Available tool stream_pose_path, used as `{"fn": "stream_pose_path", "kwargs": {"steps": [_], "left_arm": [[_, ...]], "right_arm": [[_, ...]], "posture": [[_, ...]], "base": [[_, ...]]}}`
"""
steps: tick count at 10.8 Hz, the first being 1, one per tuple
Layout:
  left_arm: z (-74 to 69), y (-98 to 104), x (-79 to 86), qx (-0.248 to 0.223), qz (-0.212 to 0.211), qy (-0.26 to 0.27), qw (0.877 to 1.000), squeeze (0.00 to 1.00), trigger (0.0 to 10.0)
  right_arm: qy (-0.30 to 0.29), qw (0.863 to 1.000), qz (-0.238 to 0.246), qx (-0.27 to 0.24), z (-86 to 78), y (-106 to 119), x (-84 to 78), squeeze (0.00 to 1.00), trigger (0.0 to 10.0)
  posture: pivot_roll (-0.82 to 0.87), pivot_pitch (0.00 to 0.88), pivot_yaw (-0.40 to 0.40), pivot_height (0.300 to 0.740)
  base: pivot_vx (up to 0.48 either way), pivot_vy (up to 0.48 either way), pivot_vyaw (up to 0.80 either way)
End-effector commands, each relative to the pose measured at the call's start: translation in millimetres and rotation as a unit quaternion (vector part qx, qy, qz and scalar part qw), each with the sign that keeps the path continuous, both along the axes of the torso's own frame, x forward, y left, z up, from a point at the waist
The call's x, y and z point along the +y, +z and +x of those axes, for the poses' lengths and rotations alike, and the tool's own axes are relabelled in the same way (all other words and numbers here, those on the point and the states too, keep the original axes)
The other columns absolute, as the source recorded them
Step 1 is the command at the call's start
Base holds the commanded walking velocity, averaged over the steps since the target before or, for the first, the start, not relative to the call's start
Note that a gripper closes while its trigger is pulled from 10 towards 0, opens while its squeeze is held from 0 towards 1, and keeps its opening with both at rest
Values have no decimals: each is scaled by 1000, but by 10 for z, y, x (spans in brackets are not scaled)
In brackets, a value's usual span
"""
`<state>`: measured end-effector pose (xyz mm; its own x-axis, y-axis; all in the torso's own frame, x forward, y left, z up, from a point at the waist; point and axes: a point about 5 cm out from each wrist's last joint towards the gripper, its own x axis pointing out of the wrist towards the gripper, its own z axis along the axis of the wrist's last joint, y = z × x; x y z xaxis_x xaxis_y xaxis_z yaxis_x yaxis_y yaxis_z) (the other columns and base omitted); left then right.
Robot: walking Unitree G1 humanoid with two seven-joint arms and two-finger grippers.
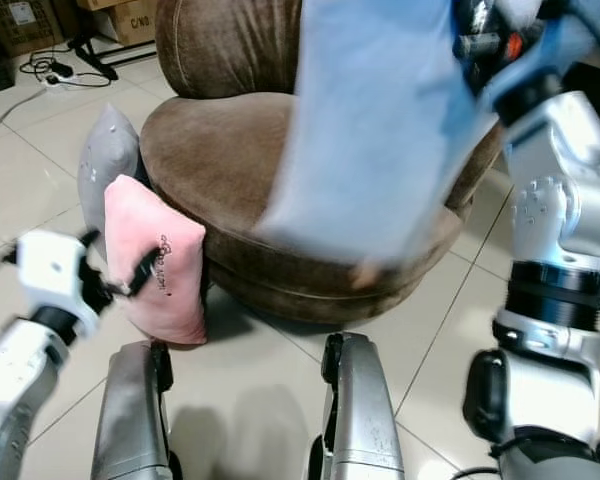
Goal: Move the pillow to the sofa from floor
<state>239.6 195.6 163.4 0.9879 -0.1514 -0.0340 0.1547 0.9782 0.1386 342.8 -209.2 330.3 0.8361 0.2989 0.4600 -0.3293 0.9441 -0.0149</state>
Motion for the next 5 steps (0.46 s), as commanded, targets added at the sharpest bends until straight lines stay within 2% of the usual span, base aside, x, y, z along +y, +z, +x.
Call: {"fn": "stream_pose_path", "kwargs": {"steps": [1, 2, 3, 4, 5], "left_arm": [[-4, 59, -14, -10, -8, 4, 1000, 0, 10000], [-5, 64, 3, -12, -8, 14, 1000, 0, 10000], [-4, 55, 19, -11, -5, 21, 1000, 0, 10000], [-5, 52, 31, -10, -2, 24, 1000, 0, 10000], [2, 42, 53, -5, -2, 33, 999, 0, 10000]], "right_arm": [[0, 1000, -18, 22, 18, -138, 136, 0, 0], [-11, 996, -49, 69, 66, -432, 357, 0, 10000], [-8, 994, -39, 102, 80, -621, 491, 0, 10000], [-7, 993, -35, 112, 75, -705, 551, 0, 10000], [-14, 988, -34, 152, 61, -925, 652, 0, 10000]], "posture": [[-4, 0, -53, 430], [0, 0, -53, 430], [2, 0, -54, 430], [4, 0, -52, 430], [-2, 0, -46, 430]], "base": [[0, 0, 0], [0, 0, 0], [0, 0, 0], [0, 0, 0], [0, 0, 0]]}}
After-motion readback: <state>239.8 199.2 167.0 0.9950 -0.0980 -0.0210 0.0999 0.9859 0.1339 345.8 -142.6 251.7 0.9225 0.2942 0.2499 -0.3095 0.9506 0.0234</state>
